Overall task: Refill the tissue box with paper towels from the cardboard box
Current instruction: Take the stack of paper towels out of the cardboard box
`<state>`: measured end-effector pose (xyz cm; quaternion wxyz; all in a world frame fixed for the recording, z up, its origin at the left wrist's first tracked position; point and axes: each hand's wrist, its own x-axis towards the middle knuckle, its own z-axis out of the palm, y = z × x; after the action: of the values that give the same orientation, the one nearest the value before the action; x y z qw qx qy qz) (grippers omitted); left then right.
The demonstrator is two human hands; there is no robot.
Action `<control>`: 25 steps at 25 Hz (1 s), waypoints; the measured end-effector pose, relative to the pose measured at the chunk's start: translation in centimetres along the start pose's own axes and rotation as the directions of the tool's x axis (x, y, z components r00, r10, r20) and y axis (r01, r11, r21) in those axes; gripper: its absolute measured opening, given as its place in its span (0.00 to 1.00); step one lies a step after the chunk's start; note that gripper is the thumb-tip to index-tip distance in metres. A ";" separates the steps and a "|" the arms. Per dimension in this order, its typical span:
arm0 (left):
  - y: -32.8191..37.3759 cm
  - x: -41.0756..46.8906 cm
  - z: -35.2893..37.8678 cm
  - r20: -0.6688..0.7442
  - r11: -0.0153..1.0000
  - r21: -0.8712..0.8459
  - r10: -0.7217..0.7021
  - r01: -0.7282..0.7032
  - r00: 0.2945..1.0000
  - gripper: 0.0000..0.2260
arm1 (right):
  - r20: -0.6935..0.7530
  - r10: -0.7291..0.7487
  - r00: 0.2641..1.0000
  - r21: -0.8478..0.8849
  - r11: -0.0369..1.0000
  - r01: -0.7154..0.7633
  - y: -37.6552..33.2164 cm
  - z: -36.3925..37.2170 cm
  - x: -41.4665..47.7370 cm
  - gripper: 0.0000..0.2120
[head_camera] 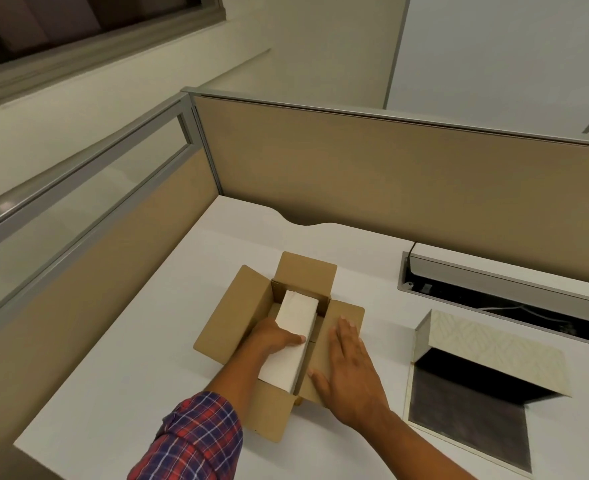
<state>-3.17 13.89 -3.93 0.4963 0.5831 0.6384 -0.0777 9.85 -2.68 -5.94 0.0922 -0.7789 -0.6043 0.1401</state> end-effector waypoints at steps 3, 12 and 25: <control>0.0 0.0 0.3 0.036 0.998 -0.060 -0.004 0.006 0.999 0.37 | 0.027 -0.008 1.000 0.001 1.000 0.008 0.2 0.0 0.0 0.46; 0.0 -0.1 0.9 0.049 0.992 -0.128 0.002 0.004 0.999 0.39 | 0.036 -0.001 0.999 -0.019 1.000 0.001 0.5 -0.3 0.0 0.45; -1.4 -0.6 0.1 0.190 0.898 -0.439 0.103 -0.009 0.976 0.28 | 0.060 0.067 0.996 -0.062 0.996 -0.064 0.3 -1.0 -0.4 0.45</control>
<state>-4.35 13.06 -4.21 0.6802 0.4641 0.5670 0.0207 10.33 -3.15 -5.08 0.0454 -0.7960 -0.5849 0.1490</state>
